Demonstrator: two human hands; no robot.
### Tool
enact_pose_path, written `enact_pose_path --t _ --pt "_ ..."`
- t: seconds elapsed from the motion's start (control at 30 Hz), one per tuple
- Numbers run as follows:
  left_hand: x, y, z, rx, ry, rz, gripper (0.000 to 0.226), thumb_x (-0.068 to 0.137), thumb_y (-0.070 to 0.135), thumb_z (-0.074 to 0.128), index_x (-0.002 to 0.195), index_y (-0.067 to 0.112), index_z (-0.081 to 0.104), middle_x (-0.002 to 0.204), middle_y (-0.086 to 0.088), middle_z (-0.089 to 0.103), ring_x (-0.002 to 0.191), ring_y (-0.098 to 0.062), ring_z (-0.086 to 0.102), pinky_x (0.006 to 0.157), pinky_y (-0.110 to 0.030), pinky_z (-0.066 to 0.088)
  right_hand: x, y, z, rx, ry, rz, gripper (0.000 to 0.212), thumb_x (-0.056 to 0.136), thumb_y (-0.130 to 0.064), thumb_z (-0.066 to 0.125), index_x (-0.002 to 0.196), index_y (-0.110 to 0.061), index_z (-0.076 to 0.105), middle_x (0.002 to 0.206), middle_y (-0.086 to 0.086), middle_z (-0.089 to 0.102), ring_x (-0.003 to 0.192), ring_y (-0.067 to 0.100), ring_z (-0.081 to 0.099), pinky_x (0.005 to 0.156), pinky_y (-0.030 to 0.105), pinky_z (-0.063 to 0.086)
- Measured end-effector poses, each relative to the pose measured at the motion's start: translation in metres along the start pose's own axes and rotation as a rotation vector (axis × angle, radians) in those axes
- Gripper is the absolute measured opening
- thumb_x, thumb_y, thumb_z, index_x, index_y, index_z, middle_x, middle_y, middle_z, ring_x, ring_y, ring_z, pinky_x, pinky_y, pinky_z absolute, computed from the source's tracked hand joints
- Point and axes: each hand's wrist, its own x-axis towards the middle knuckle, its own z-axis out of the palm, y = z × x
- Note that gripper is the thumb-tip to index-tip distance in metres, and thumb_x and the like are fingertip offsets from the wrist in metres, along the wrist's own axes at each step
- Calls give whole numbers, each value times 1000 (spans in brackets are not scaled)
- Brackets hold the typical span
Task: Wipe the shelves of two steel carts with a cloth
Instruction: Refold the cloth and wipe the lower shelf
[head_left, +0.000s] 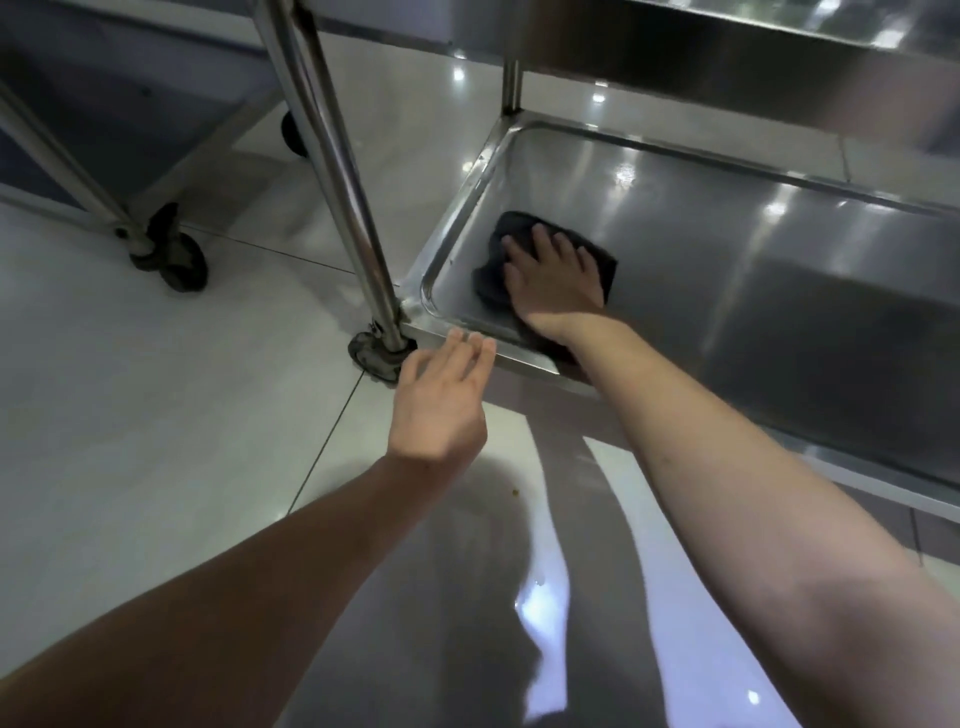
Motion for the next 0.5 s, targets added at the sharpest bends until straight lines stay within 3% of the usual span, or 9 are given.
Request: enact_pose_path --t 0.07,0.17,0.37,0.5 --pt "-3 0 0 -31 9 -15 73 76 12 41 148 17 48 151 1 50 146 -17 39 105 -40 31 -10 -14 5 -7 -46 -148 53 109 -50 21 163 -48 21 176 -5 3 162 20 2 128 44 1" --pt "-5 3 4 -100 31 -36 76 75 6 51 150 18 46 154 2 47 148 -15 35 104 -42 33 -10 -5 4 17 -70 -239 52 109 -52 22 161 -52 24 176 -8 5 162 17 4 128 42 3" --pt "-5 12 14 -134 70 -83 79 76 3 51 152 19 41 157 4 42 151 -12 27 111 -41 26 63 4 -7 17 35 -114 51 110 -51 25 160 -48 31 175 -2 15 160 25 15 128 47 7" --pt "-7 10 27 -149 139 -95 73 85 3 53 154 21 38 159 5 39 154 -11 20 120 -43 21 74 -12 0 39 62 -168 49 109 -50 28 156 -47 40 173 2 22 158 29 19 127 49 10"
